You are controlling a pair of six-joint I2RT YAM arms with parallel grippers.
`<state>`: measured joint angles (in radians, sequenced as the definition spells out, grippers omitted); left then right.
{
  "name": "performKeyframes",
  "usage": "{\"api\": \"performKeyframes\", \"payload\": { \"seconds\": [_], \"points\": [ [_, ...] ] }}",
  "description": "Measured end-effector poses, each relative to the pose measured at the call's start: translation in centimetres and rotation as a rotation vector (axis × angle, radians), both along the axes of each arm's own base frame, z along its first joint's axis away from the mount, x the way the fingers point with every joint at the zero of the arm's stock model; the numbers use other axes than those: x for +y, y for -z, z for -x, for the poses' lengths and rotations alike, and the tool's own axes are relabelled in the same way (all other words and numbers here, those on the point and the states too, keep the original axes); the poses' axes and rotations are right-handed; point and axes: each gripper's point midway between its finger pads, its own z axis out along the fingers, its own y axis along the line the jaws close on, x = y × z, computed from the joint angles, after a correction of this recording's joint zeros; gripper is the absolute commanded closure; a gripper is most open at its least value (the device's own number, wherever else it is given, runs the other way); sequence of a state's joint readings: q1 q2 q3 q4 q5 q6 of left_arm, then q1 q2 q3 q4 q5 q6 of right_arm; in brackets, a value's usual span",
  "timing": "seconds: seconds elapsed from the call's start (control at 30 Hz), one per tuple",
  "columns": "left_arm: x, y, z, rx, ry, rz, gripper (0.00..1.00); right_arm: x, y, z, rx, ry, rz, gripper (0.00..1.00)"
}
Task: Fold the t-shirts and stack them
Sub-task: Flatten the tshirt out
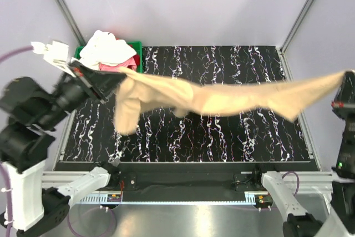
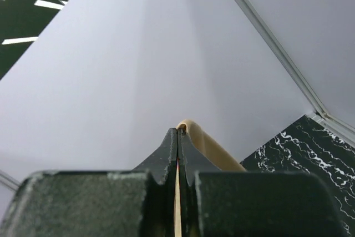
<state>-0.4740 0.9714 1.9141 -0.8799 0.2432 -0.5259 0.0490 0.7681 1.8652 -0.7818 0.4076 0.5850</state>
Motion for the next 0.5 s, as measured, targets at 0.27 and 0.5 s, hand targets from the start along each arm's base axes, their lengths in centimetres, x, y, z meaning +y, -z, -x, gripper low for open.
{"api": "performKeyframes", "payload": {
  "seconds": [0.27,0.5],
  "points": [
    [-4.3,19.5,-6.2,0.497,0.048,-0.207,1.00,0.3,6.6,-4.4,0.176,-0.008,-0.003,1.00],
    [-4.5,34.9,-10.4,0.921,-0.019,-0.423,0.83,0.7,23.4,-14.8,0.630,0.004,0.023,1.00]
  ]
}}
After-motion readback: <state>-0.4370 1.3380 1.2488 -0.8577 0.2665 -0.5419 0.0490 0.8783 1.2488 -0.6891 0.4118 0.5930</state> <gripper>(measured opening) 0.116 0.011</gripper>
